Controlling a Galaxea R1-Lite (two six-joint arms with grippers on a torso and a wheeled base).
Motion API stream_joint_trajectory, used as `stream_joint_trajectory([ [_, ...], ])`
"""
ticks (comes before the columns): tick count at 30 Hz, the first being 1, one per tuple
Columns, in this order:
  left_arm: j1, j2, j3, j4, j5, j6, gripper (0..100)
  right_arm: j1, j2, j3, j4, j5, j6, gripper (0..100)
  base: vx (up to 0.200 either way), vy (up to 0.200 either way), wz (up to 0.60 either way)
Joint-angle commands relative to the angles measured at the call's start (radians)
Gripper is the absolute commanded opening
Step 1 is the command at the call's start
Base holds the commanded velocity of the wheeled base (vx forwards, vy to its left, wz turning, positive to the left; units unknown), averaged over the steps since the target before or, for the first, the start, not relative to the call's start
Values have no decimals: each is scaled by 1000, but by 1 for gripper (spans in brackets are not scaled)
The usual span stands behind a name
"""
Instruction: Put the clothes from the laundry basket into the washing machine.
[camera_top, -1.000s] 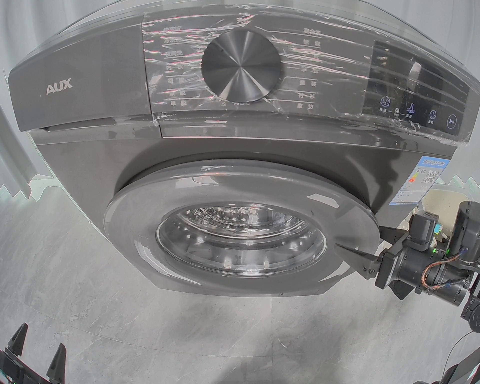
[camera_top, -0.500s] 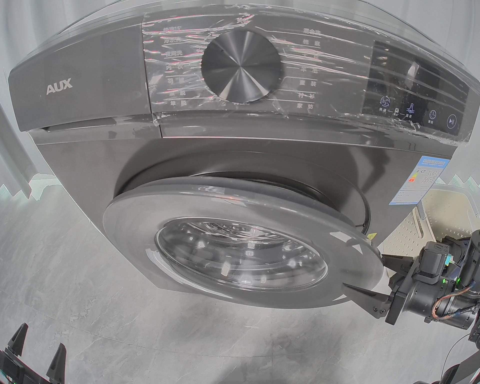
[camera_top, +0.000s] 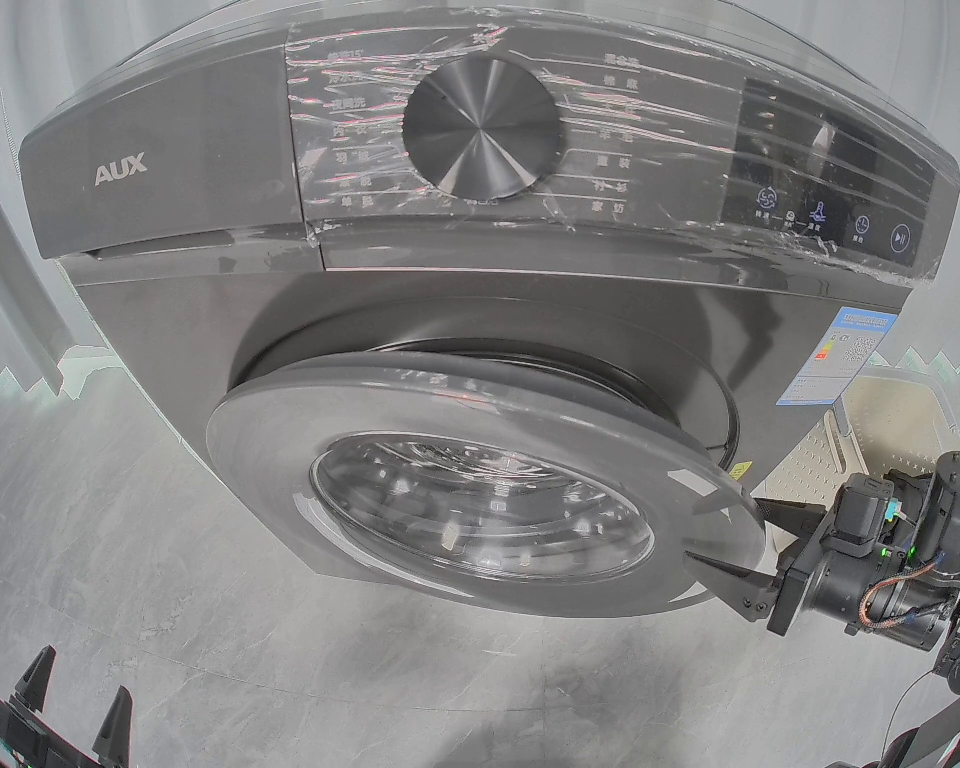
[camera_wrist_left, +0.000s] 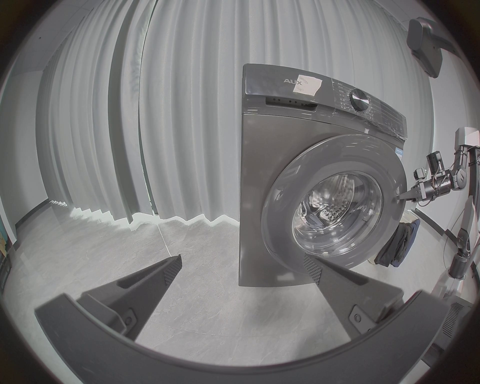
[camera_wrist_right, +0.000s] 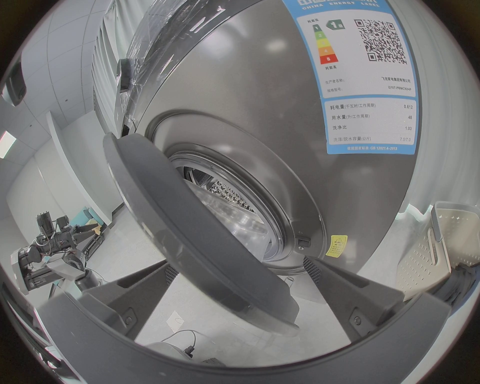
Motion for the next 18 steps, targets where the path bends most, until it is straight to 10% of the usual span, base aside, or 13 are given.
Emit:
stream_joint_trajectory([
  [1, 0, -18, 15, 0, 0, 0, 100, 6, 6, 1, 0, 7, -4, 100, 0, 0, 0],
  [18, 0, -18, 16, 0, 0, 0, 100, -55, 7, 21, 1, 87, -14, 100, 0, 0, 0],
])
